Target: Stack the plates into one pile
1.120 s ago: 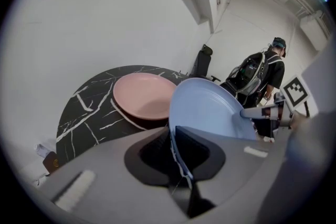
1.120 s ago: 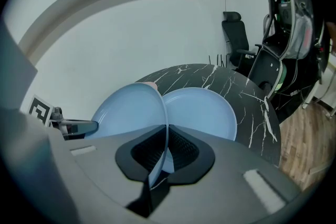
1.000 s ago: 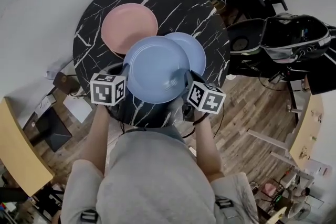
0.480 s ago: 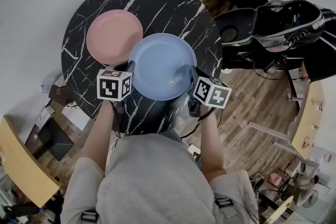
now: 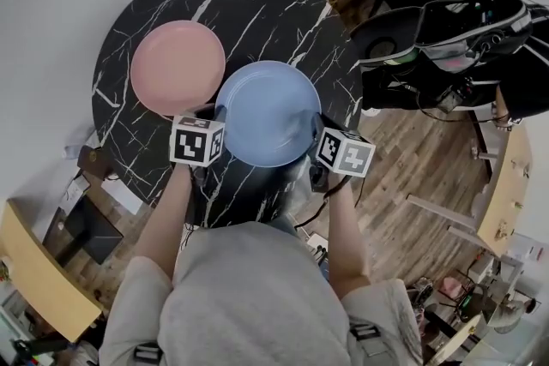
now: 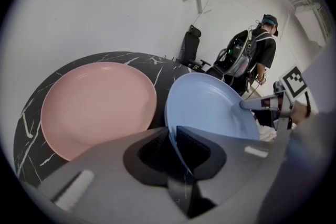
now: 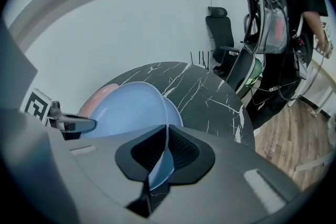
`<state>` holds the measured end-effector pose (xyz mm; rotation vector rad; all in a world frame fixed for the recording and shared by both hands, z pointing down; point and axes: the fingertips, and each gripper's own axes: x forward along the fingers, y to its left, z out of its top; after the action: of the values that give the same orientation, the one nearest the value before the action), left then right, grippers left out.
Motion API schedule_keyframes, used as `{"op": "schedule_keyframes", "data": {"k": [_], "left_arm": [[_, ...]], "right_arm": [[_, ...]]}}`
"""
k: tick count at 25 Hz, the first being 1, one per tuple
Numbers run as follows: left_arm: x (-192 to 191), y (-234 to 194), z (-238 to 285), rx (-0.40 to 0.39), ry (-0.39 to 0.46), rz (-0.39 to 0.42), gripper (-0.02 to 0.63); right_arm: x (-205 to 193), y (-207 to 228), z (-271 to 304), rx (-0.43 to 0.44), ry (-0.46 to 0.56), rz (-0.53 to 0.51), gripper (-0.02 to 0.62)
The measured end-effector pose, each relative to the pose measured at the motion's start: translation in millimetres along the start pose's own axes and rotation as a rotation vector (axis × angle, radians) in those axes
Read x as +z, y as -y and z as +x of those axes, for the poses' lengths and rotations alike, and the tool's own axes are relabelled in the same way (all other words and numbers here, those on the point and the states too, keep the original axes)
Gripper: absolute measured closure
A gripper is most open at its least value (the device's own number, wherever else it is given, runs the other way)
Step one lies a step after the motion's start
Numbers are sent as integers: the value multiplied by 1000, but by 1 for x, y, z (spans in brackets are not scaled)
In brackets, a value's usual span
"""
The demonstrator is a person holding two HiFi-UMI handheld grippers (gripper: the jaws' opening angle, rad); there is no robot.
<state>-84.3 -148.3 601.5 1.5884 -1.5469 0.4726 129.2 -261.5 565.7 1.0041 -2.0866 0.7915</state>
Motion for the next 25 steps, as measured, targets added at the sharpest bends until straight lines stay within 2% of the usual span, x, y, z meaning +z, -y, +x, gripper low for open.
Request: {"op": "schedule_keyframes", "data": {"k": [7, 13, 19, 25], "left_arm": [[1, 1, 13, 13, -16, 26, 497], [1, 1, 17, 10, -23, 35, 492], [1, 1, 21, 21, -17, 81, 483], [1, 3, 24, 9, -12, 69, 460]], "right_arm": [[-1, 10, 10, -18, -20, 1, 577], [-3, 12, 15, -45, -36, -45, 575], [-5, 15, 20, -72, -43, -67, 575], [-12, 23, 24, -102, -42, -67, 575]]}}
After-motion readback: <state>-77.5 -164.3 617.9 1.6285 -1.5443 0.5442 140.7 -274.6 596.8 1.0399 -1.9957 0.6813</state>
